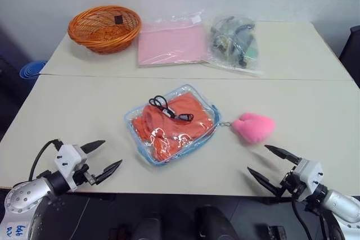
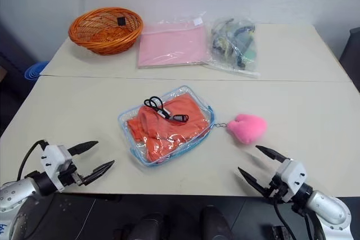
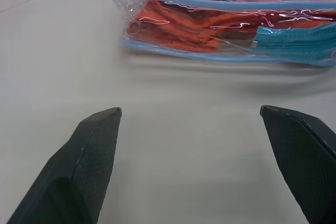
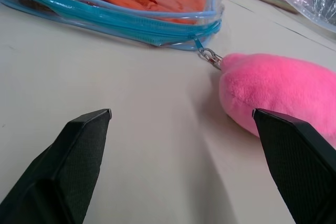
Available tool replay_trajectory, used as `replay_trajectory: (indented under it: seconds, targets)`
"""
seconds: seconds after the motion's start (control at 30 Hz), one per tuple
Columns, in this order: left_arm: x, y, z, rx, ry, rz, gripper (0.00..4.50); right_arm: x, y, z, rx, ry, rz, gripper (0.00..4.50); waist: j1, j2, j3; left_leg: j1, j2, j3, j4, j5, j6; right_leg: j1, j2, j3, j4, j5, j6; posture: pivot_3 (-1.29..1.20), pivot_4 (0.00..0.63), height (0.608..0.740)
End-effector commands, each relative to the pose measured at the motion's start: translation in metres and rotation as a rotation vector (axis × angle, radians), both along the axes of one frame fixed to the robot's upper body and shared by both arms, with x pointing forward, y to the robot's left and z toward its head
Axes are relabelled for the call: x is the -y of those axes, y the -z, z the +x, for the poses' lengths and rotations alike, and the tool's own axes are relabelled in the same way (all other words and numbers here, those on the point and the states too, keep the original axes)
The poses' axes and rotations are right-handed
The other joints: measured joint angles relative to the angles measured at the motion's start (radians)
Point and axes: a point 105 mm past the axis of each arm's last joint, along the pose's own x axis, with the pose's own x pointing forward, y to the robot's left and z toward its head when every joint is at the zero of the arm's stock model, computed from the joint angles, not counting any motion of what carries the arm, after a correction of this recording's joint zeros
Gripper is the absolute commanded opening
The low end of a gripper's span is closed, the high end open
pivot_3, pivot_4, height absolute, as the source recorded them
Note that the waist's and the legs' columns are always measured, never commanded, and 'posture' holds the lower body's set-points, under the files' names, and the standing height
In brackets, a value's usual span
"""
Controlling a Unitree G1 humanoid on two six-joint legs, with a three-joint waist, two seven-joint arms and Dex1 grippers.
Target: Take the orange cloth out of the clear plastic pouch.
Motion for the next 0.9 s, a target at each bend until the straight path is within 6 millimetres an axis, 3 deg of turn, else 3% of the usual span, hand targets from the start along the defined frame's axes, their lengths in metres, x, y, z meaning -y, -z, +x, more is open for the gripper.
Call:
replay_trajectory:
  seconds: [0.03,0.2,0.9]
  targets:
    - [-0.002,-0.009,-0.004,0.047,0.026,0.058,4.44,0.002,-0.012,-0.001,0.032,-0.005,-0.002,4.50,0.000,0.000,0.000,0.000,0.000,0.000,0.000,0.000,0.000,0.000,0.000,0.000,0.000,0.000,0.000,0.00,0.150,0.740]
    - [-0.008,-0.014,-0.003,0.027,0.006,-0.041,4.44,-0.001,-0.014,-0.001,0.017,-0.029,0.041,4.50,0.000,0.000,0.000,0.000,0.000,0.000,0.000,0.000,0.000,0.000,0.000,0.000,0.000,0.000,0.000,0.00,0.150,0.740]
    - [-0.014,-0.017,0.004,0.005,0.045,-0.085,4.44,-0.004,-0.015,-0.006,0.010,-0.045,0.032,4.50,0.000,0.000,0.000,0.000,0.000,0.000,0.000,0.000,0.000,0.000,0.000,0.000,0.000,0.000,0.000,0.00,0.150,0.740]
